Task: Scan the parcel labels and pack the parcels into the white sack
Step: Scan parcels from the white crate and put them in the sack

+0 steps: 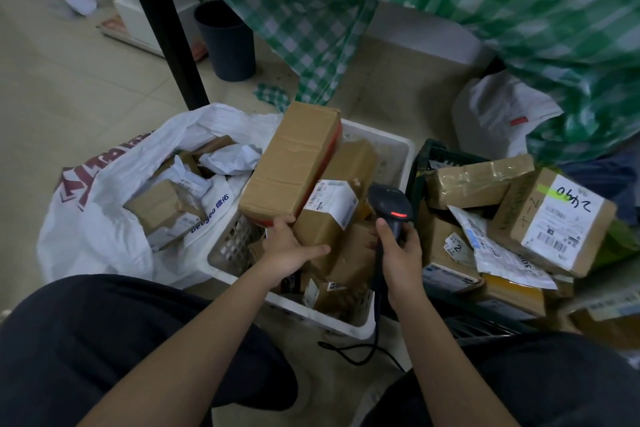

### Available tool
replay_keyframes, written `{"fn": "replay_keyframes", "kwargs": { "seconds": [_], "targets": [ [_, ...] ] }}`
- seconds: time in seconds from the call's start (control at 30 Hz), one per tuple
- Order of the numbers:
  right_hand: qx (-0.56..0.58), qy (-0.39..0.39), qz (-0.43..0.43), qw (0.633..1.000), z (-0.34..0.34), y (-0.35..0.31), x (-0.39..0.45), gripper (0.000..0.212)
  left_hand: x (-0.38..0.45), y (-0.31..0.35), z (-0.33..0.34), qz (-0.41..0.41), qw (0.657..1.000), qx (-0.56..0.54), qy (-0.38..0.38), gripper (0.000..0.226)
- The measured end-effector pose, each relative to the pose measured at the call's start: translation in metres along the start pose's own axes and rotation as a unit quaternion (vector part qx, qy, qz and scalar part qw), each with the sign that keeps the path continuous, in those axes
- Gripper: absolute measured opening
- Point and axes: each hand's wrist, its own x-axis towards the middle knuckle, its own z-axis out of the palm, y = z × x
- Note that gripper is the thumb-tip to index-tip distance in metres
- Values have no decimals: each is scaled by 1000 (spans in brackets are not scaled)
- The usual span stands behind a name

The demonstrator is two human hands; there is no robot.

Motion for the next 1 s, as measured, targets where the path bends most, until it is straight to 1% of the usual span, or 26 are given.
{"fn": "replay_keyframes", "kwargs": {
  "seconds": [0.07,0.1,0.2,0.3,0.37,0.4,0.6,0.77,0.87,1.0],
  "targets": [
    [8,6,4,1000,-3,-3,0,47,-7,4,0,79,988,127,25,103],
    [12,11,4,1000,-4,-4,-1,46,-11,8,-1,123,974,185,43,104],
    [12,4,-2,1000,-5,-9,-7,41,-19,21,-6,228,912,326,100,99],
    [1,0,-14,1000,-4,-15,-12,24,-21,26,-17,273,860,411,128,91],
    [-11,1,-14,1000,-3,-18,-15,19,-23,25,-22,281,836,449,143,87],
    [-21,-3,-11,1000,-2,-18,-18,17,-24,23,-25,281,832,455,148,86],
    [-106,-34,-22,994,-9,-19,-32,10,-27,19,-41,270,841,444,150,89],
    [-135,-62,-29,989,-10,-26,-44,13,-34,16,-52,269,844,421,196,92],
    [-154,-80,-47,984,-11,-26,-53,17,-40,15,-59,279,846,406,206,93],
    [-154,-86,-51,983,-12,-28,-62,21,-45,15,-65,291,837,399,236,93]
  ]
}}
